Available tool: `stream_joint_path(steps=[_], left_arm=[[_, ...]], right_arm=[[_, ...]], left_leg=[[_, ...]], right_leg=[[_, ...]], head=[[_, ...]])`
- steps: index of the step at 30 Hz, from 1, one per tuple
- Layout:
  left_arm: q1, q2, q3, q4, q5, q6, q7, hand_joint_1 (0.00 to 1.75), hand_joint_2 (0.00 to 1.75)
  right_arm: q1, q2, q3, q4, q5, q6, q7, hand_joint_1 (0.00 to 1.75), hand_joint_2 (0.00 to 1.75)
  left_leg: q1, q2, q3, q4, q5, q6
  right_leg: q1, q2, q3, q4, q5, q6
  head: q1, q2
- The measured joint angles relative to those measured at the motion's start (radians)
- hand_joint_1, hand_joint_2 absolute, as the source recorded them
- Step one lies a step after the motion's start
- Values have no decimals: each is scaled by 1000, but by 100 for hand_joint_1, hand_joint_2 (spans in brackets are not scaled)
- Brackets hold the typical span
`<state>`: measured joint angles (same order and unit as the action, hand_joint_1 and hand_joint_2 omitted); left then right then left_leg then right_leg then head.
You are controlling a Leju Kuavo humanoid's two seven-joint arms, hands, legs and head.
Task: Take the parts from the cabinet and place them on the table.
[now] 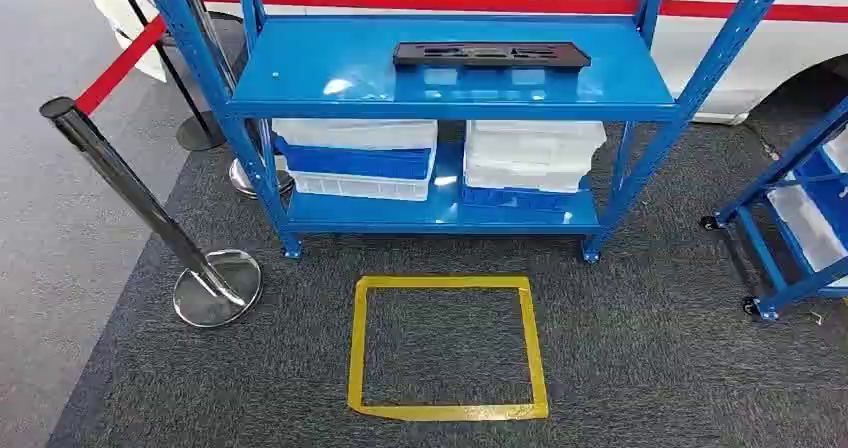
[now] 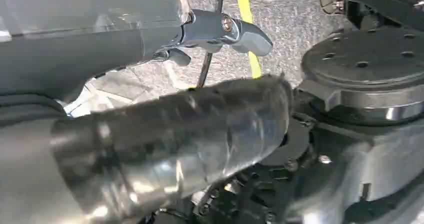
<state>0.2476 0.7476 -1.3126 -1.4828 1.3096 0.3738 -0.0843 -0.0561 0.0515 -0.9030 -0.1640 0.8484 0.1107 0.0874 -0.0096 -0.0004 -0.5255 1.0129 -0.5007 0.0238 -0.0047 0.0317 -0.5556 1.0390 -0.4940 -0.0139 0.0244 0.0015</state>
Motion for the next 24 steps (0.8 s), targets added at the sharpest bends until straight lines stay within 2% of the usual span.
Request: stream_joint_path(steps=[6,11,17,19,24], left_arm=[[-17,8,-34,0,0,0,-5,0,0],[-55,15,-97,0,0,-1,-44,0,0],[-60,18,-111,-5,0,12,-45,0,0],[-59,19,-111,-8,0,13,-45,0,0],[-44,47,-108,-50,0,25,-63,0,0]], right_arm=[[-1,1,0,0,3,3,0,0,175],[-4,2,3,0,42,16,-5,0,175],[-4,1,8,0,50,0,5,0,175],[-10,1,16,0,66,22,-79,0,175],[-113,10,97,-25,116,115,-435,0,175]], left_leg=[[0,0,-1,0,0,0],[0,0,-1,0,0,0],[0,0,-1,0,0,0],[0,0,-2,0,0,0],[1,6,-2,0,2,-1]], right_leg=[[0,0,-1,0,0,0],[0,0,0,0,0,0],[0,-1,1,0,0,0],[0,0,1,0,0,0],[1,5,-1,1,3,-1]], head=[[0,0],[0,0],[0,0],[0,0],[0,0]])
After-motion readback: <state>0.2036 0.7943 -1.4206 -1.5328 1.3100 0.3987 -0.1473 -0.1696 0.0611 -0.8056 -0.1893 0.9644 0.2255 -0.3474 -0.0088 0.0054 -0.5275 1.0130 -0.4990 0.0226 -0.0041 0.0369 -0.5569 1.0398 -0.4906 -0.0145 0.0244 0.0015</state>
